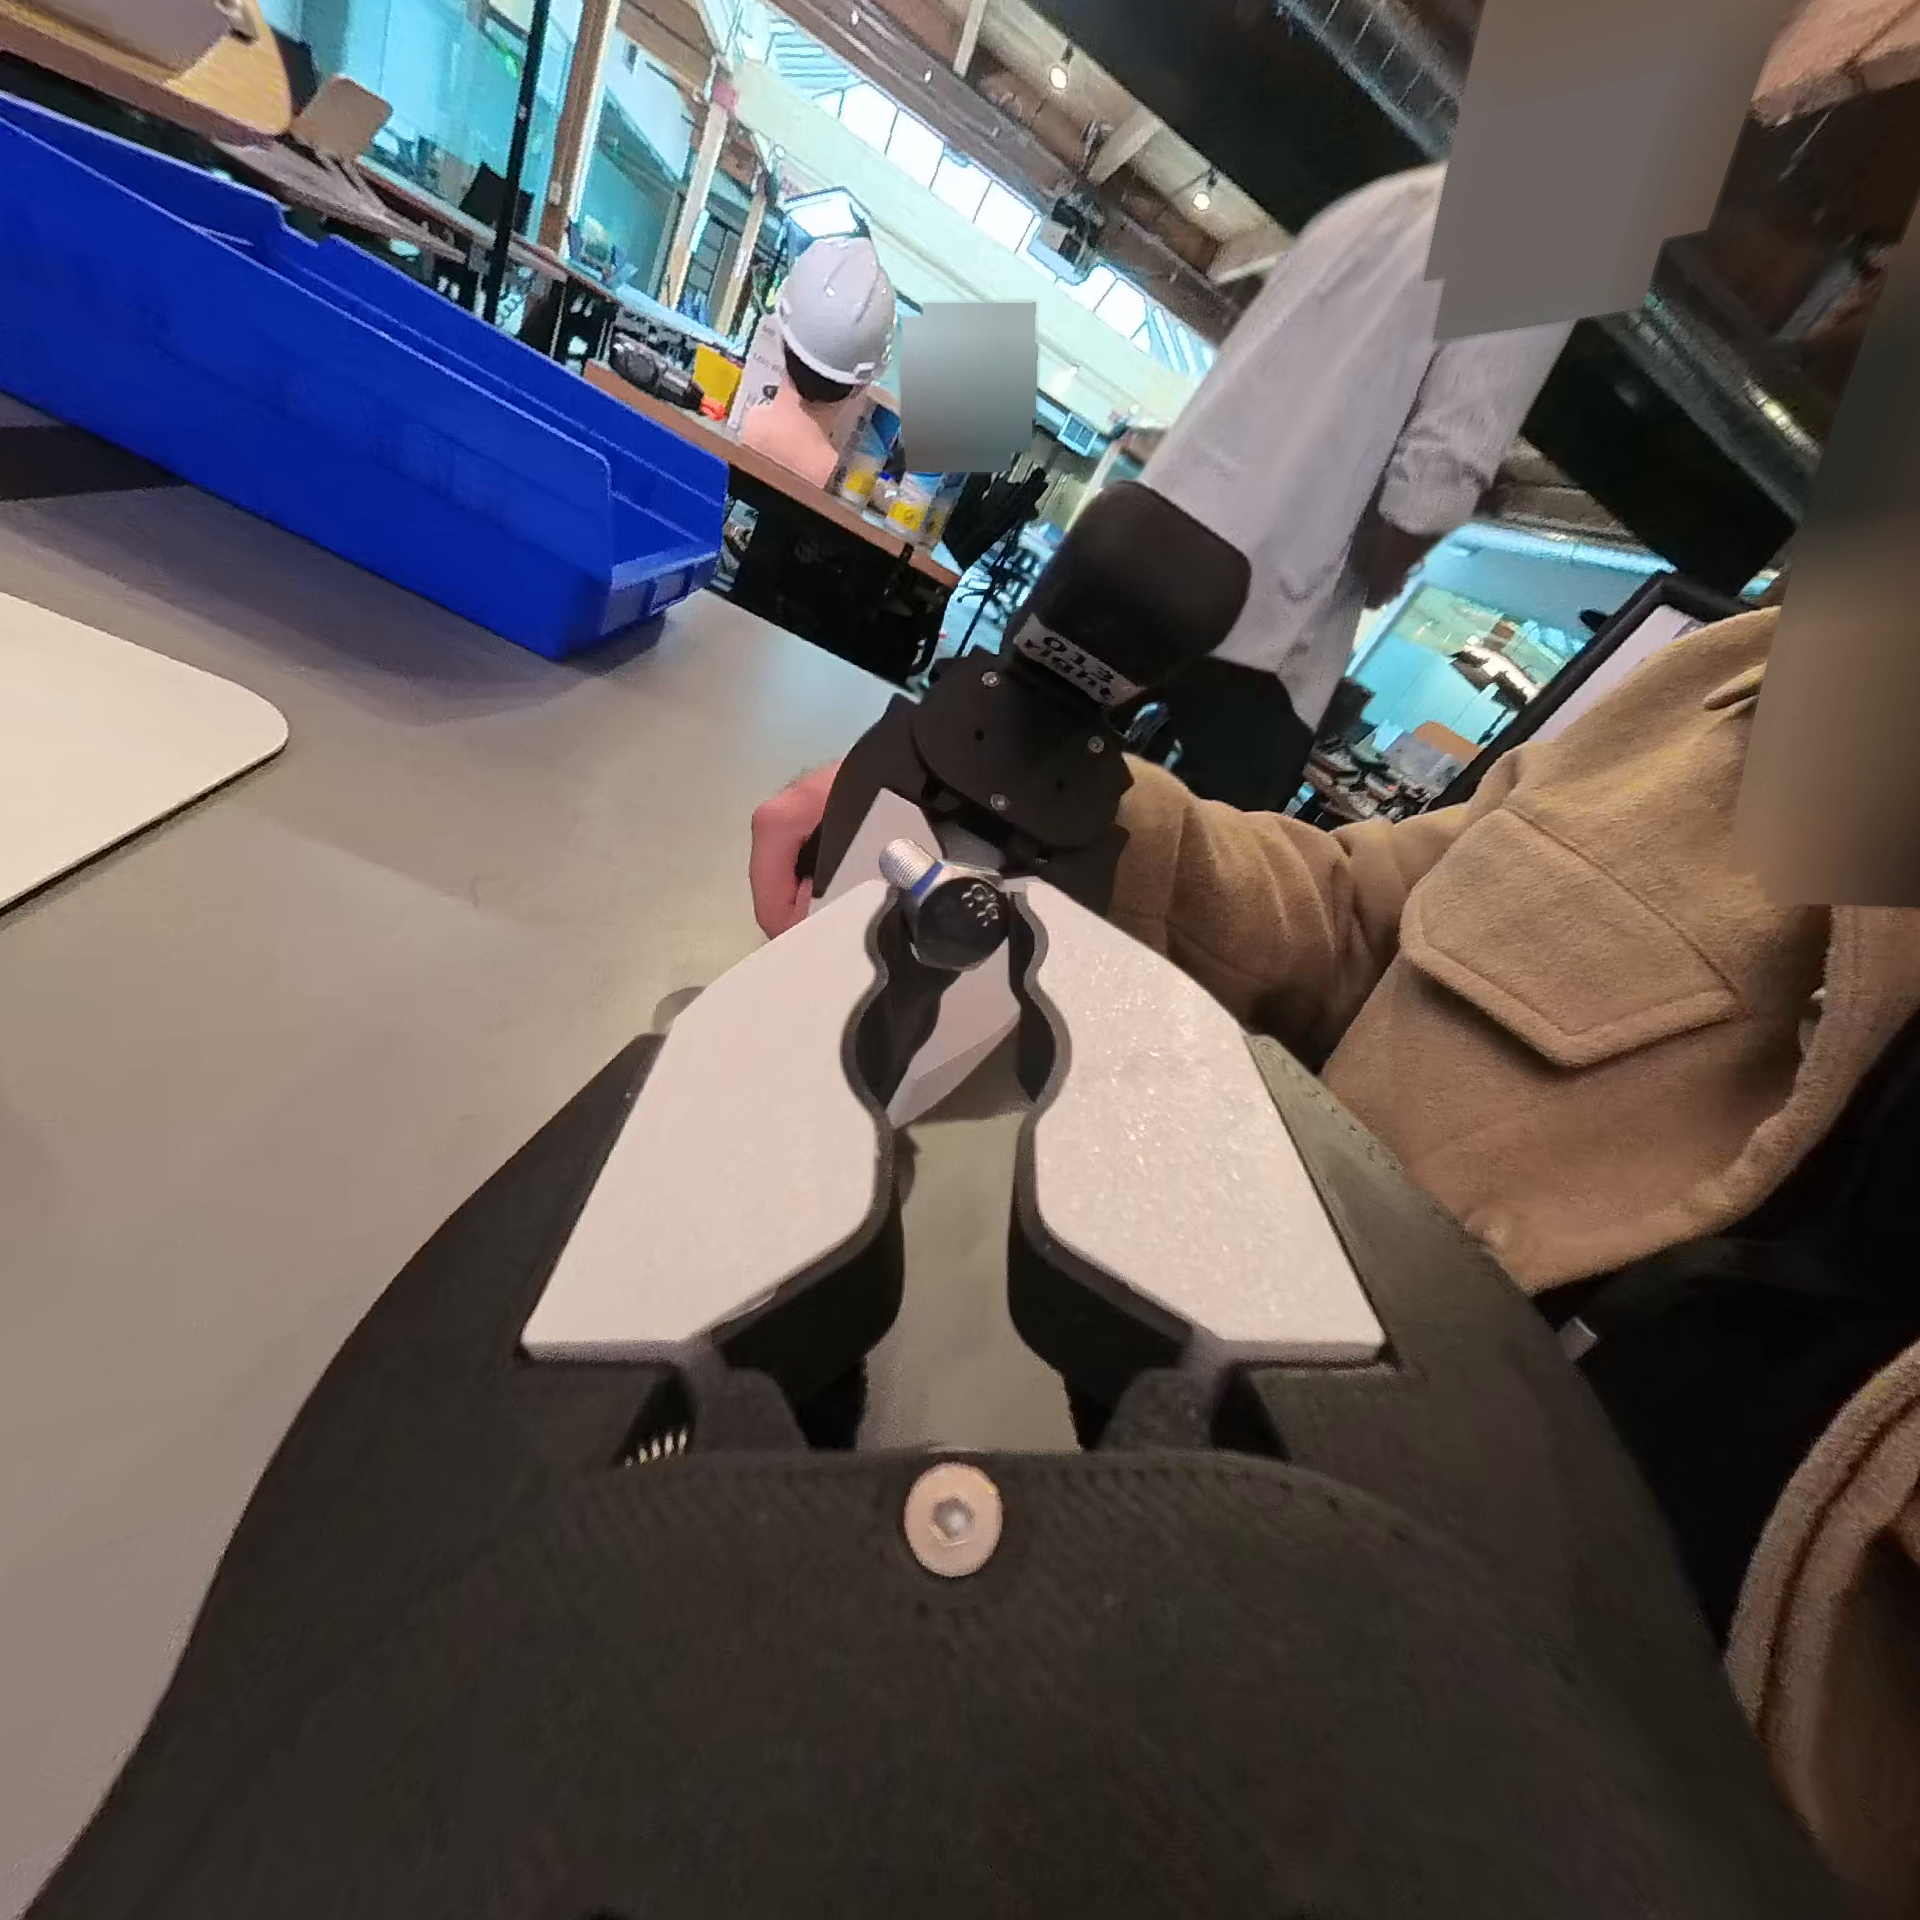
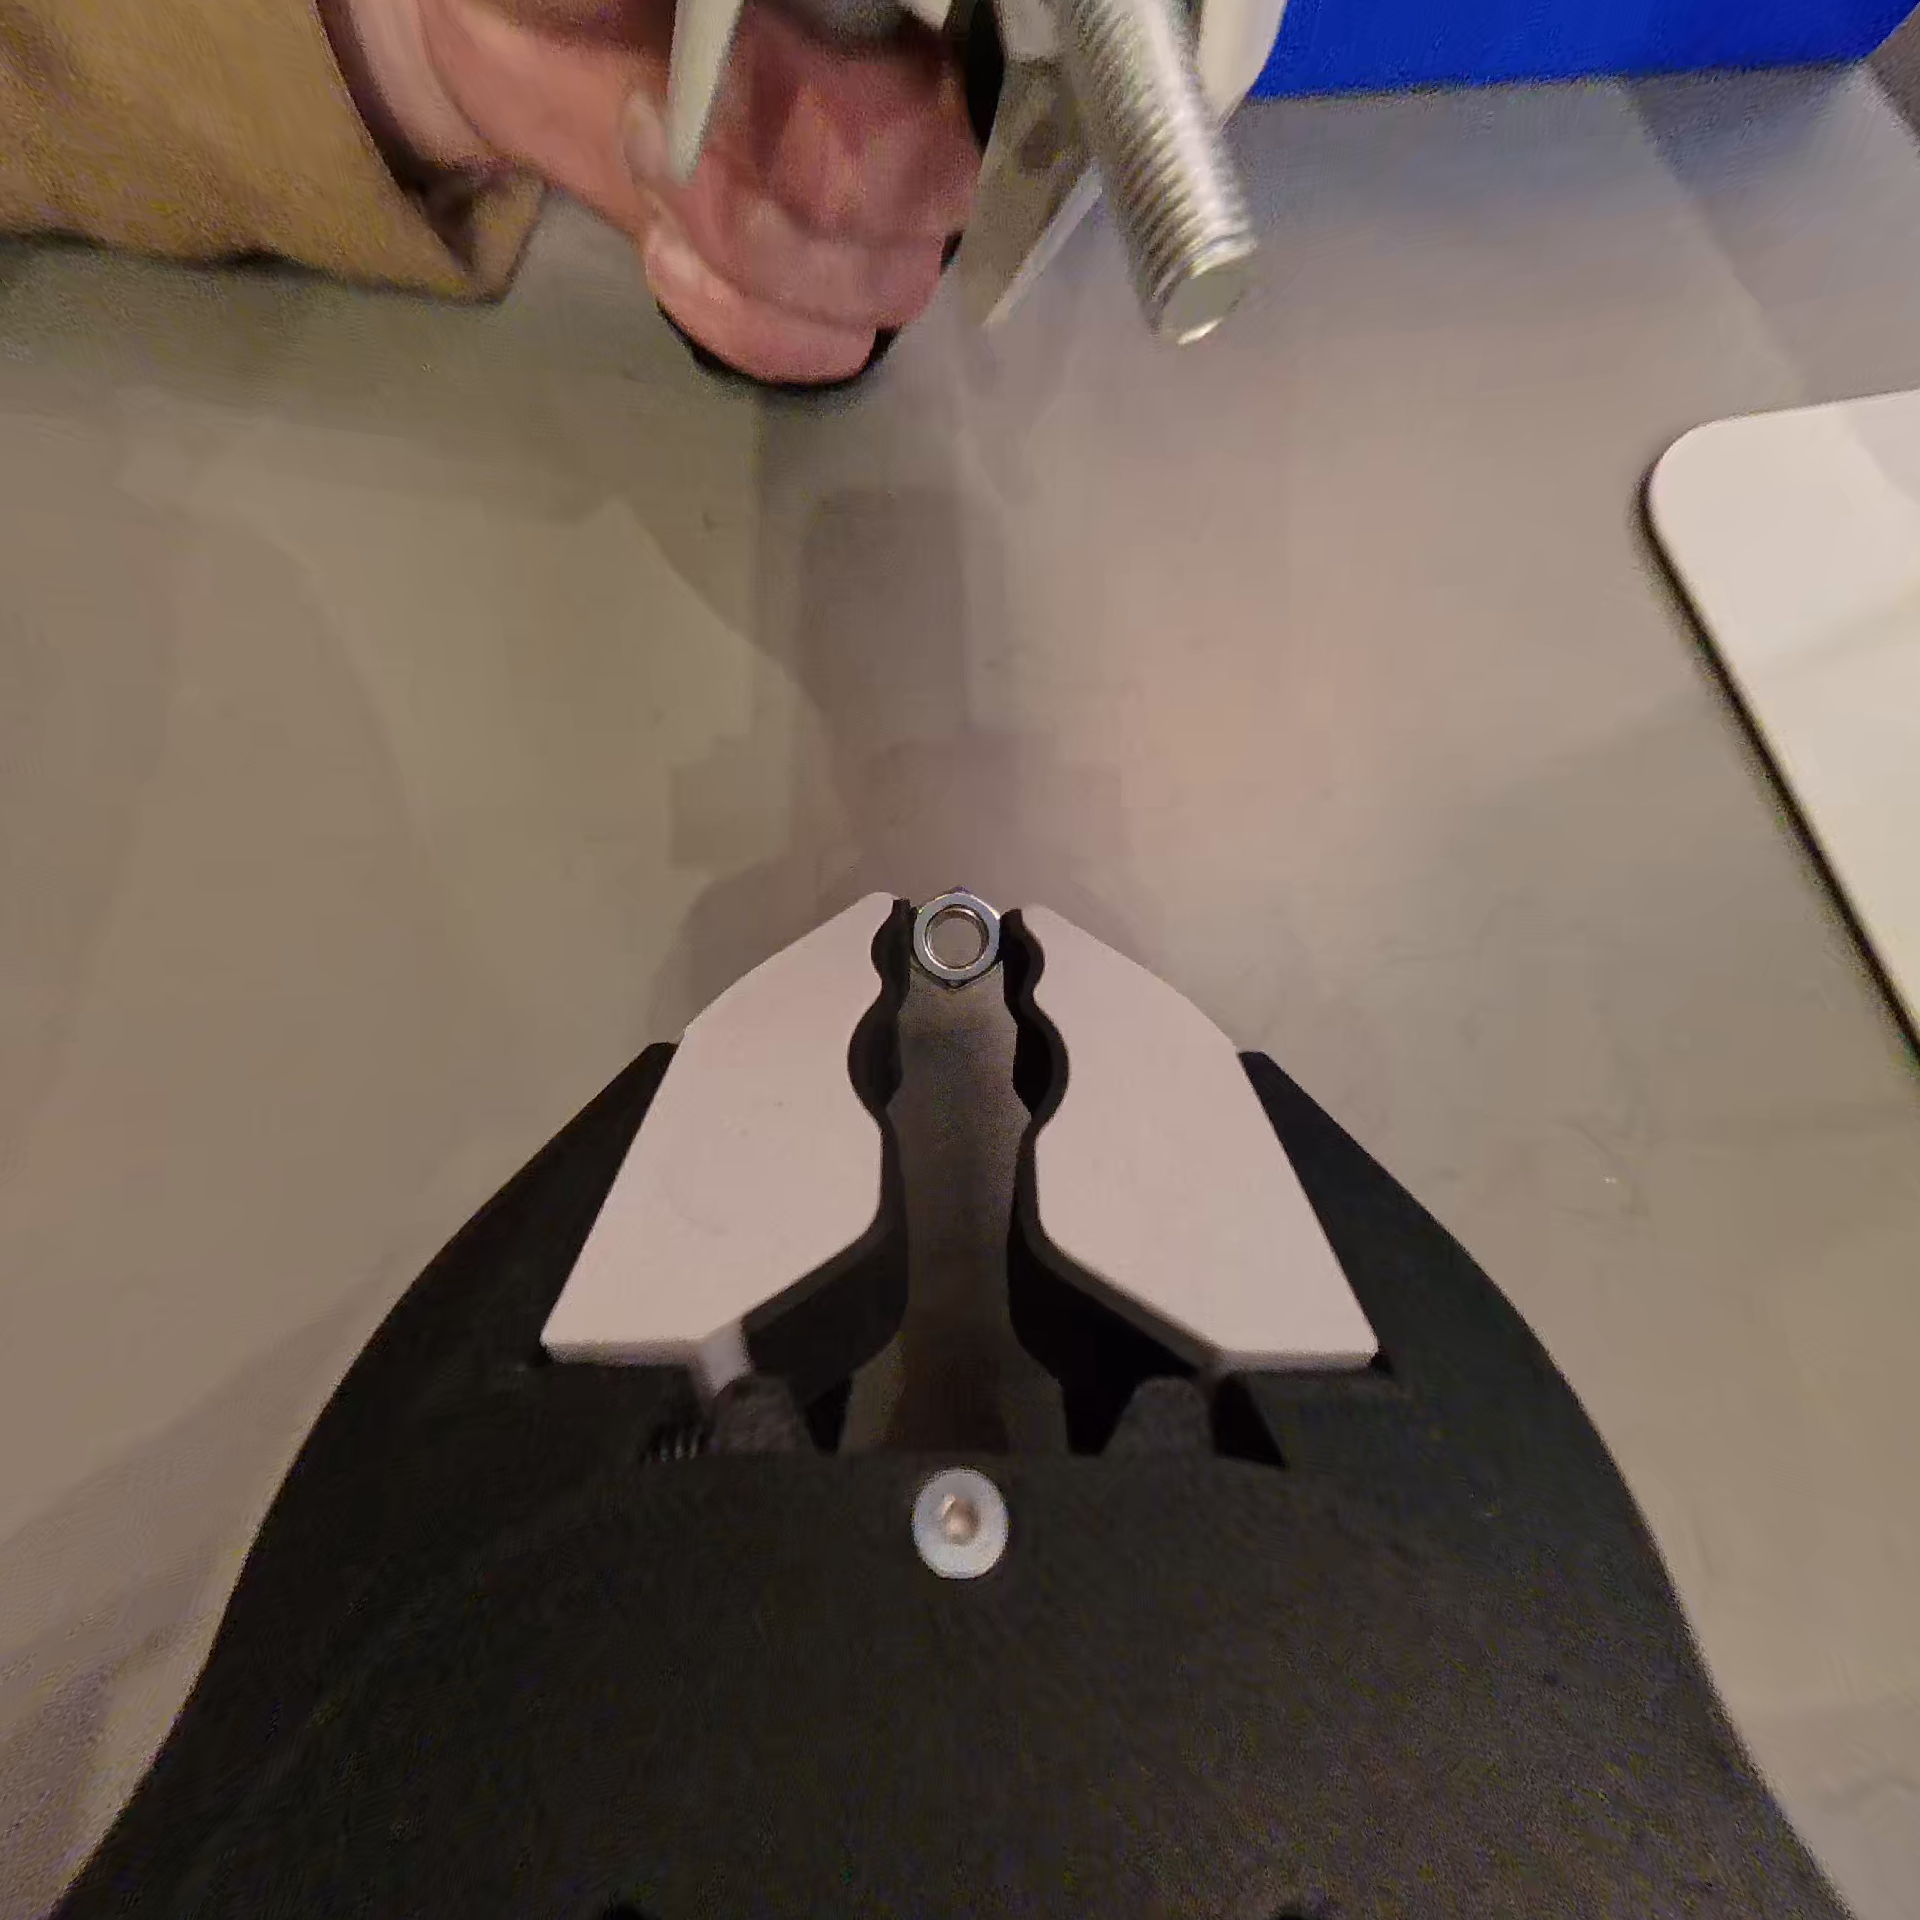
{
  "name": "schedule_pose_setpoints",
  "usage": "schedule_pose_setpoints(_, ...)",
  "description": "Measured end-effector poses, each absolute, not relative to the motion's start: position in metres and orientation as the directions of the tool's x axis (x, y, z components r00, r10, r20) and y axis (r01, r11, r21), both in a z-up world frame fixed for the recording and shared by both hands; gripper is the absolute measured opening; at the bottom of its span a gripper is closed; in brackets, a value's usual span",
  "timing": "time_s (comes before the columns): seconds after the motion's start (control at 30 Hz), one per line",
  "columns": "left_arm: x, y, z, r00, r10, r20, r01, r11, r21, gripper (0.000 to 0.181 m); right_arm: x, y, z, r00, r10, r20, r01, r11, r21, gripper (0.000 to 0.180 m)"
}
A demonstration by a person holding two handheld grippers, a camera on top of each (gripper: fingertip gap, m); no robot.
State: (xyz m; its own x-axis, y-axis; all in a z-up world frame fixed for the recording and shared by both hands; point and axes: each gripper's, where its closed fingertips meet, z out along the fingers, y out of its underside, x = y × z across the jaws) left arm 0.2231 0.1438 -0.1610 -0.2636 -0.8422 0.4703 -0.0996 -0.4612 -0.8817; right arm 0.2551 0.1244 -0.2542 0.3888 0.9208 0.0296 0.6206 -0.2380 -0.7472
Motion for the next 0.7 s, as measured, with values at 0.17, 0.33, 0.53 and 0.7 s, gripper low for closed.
schedule_pose_setpoints(0.17, 0.221, 0.140, -0.148, -0.329, -0.819, 0.471, -0.034, -0.488, -0.872, 0.018, 0.255, 0.131, -0.220, 0.417, 0.907, 0.054, 0.499, -0.179, -0.848, 0.017)
schedule_pose_setpoints(0.33, 0.217, 0.138, -0.131, -0.382, -0.800, 0.463, 0.051, -0.519, -0.854, 0.018, 0.256, 0.135, -0.176, 0.446, 0.893, 0.054, 0.335, -0.111, -0.936, 0.017)
schedule_pose_setpoints(0.53, 0.222, 0.133, -0.124, -0.430, -0.766, 0.477, 0.102, -0.567, -0.817, 0.018, 0.254, 0.137, -0.134, 0.471, 0.879, 0.071, 0.182, -0.018, -0.983, 0.017)
schedule_pose_setpoints(0.7, 0.223, 0.129, -0.114, -0.479, -0.743, 0.467, 0.150, -0.594, -0.790, 0.018, 0.257, 0.137, -0.107, 0.476, 0.878, 0.054, 0.046, 0.037, -0.998, 0.017)
